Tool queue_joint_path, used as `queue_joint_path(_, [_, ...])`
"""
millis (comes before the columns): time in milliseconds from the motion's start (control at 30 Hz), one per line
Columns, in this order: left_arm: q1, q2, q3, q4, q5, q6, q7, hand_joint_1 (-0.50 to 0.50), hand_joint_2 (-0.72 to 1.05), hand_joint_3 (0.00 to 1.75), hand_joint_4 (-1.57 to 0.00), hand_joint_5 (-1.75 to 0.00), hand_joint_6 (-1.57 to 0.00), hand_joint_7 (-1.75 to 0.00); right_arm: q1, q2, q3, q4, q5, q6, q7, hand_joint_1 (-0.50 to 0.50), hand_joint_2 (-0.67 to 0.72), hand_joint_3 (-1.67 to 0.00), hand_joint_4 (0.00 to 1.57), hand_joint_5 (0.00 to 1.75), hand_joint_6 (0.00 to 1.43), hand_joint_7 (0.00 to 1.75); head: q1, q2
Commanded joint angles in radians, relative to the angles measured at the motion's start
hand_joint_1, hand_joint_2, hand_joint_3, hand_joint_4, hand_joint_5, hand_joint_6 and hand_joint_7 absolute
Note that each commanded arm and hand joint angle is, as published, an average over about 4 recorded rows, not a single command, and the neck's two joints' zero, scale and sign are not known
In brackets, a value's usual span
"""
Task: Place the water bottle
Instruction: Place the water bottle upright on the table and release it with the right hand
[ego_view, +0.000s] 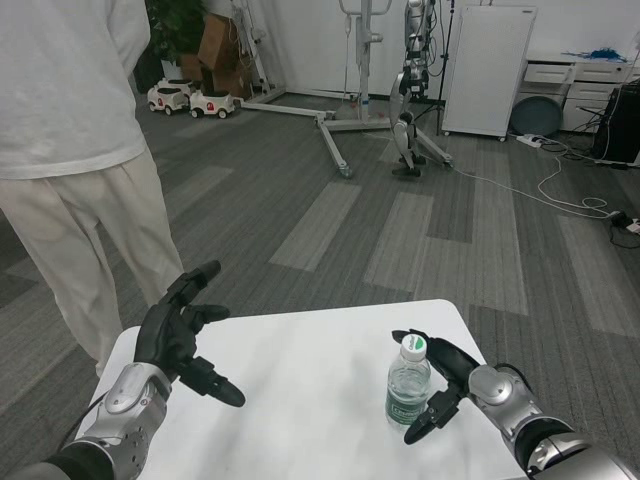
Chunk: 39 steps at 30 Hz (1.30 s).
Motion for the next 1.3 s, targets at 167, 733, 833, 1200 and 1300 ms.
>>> queue_joint_path(167, [0.006, 0.01, 0.014, -0.006, 0.005, -0.003, 0.001, -0.5, -0.55, 0.09, 0.0, -1.75, 0.0, -0.42, 0.023, -0.026, -0.018, -0.09, 0.025, 0.043, 0.069, -0.42, -0.1, -0.08, 0.0, 0.0, 0.01, 0.0, 0.002, -0.002])
queue_joint_path(733, [0.011, 0.012, 0.018, -0.011, 0.009, -0.005, 0.001, -0.5, -0.55, 0.09, 0.0, -1.75, 0.0, -0.38, 0.08, -0.065, -0.112, -0.253, 0.045, 0.104, 0.179, -0.46, -0.1, -0.14, 0.0, 0.0, 0.03, 0.0, 0.004, -0.008])
queue_joint_path(833, [0.011, 0.012, 0.018, -0.011, 0.009, -0.005, 0.001, -0.5, -0.55, 0.09, 0.0, -1.75, 0.0, -0.42, 0.09, -0.07, -0.127, -0.287, 0.051, 0.11, 0.187, -0.46, -0.1, -0.1, 0.0, 0.0, 0.03, 0.0, -0.001, -0.007])
queue_joint_path(1200, [0.011, 0.012, 0.019, -0.011, 0.01, -0.012, 0.001, -0.5, -0.55, 0.09, 0.0, -1.75, 0.0, -0.42, 0.106, -0.086, -0.165, -0.438, 0.072, 0.139, 0.236, -0.46, -0.03, -0.12, 0.0, 0.0, 0.01, 0.0, 0.005, -0.009])
queue_joint_path(1300, [0.011, 0.012, 0.019, -0.011, 0.01, -0.014, 0.001, -0.5, -0.55, 0.09, 0.0, -1.75, 0.0, -0.42, 0.11, -0.089, -0.179, -0.481, 0.077, 0.141, 0.238, -0.46, -0.07, -0.14, 0.0, 0.0, 0.02, 0.0, 0.002, -0.01])
